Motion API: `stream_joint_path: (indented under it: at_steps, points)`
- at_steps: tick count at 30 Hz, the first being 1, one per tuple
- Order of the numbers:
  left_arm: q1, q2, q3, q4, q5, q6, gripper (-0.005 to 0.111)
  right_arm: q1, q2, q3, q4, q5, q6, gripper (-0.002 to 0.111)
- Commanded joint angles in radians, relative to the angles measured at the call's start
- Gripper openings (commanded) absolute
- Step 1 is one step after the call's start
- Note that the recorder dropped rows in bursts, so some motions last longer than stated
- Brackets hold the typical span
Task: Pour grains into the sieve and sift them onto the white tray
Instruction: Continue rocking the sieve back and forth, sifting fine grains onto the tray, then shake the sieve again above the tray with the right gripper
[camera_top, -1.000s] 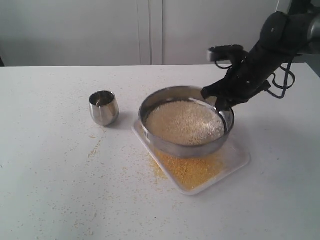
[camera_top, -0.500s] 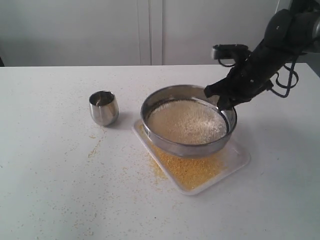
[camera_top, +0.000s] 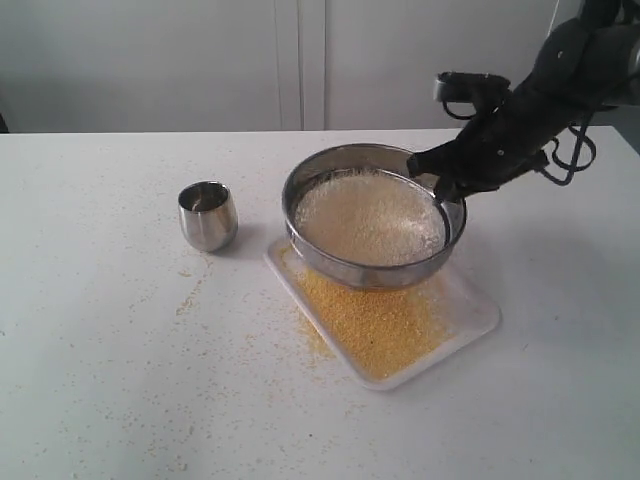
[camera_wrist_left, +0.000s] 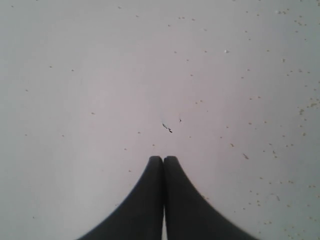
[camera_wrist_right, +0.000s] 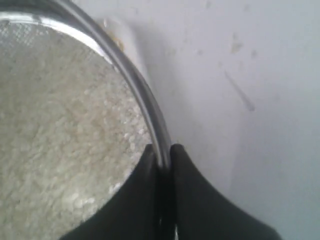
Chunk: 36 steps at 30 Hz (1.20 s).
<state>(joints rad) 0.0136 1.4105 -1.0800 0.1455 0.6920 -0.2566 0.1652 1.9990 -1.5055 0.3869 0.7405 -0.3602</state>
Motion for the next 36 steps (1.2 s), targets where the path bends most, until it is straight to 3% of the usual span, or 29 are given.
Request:
stream_joint_path:
  at_steps: [1,2,4,6,8,11,12,16,17,21,22,26,30,32,34,35,36]
  points:
    - [0.004,-0.008,0.003,-0.002,0.009,-0.009,0.0,0.047,-0.022,-0.007,0.087,0.303,-0.594,0.0]
    - [0.004,-0.008,0.003,-0.002,0.009,-0.009,0.0,0.043,-0.022,-0.007,0.038,0.249,-0.48,0.0]
    - [0.004,-0.008,0.003,-0.002,0.009,-0.009,0.0,0.006,-0.024,-0.007,-0.055,0.056,-0.072,0.0]
    - [0.004,-0.008,0.003,-0.002,0.009,-0.009,0.0,-0.015,-0.024,-0.007,0.004,-0.02,0.173,0.0]
    - [0.004,-0.008,0.003,-0.002,0.009,-0.009,0.0,-0.001,-0.022,-0.007,0.115,0.007,-0.025,0.0]
    - [0.004,-0.008,0.003,-0.002,0.009,-0.009,0.0,0.036,-0.026,-0.009,0.165,0.222,-0.553,0.0]
    - [0.004,-0.008,0.003,-0.002,0.009,-0.009,0.0,0.036,-0.031,-0.009,0.128,0.232,-0.537,0.0]
    - [0.004,-0.008,0.003,-0.002,0.009,-0.009,0.0,-0.003,-0.033,-0.003,0.051,-0.02,0.056,0.0]
    - [0.004,-0.008,0.003,-0.002,0.009,-0.009,0.0,-0.003,-0.033,-0.002,0.062,-0.039,0.113,0.0]
    - [0.004,-0.008,0.003,-0.002,0.009,-0.009,0.0,0.036,-0.033,-0.01,0.076,0.1,-0.4,0.0]
    - [0.004,-0.008,0.003,-0.002,0.009,-0.009,0.0,0.036,-0.033,-0.01,0.062,0.113,-0.429,0.0]
    - [0.004,-0.008,0.003,-0.002,0.009,-0.009,0.0,0.013,-0.031,0.006,0.036,-0.015,0.094,0.0]
    - [0.004,-0.008,0.003,-0.002,0.009,-0.009,0.0,0.047,-0.038,0.002,-0.002,0.161,-0.477,0.0]
    - [0.004,-0.008,0.003,-0.002,0.009,-0.009,0.0,0.036,-0.043,0.002,-0.11,0.086,-0.314,0.0]
    - [0.004,-0.008,0.003,-0.002,0.009,-0.009,0.0,0.009,-0.043,0.002,-0.135,-0.022,0.11,0.0]
    - [0.004,-0.008,0.003,-0.002,0.009,-0.009,0.0,0.008,-0.043,0.002,-0.111,-0.027,0.2,0.0]
    - [0.004,-0.008,0.003,-0.002,0.009,-0.009,0.0,0.012,-0.043,0.002,-0.073,-0.004,0.112,0.0]
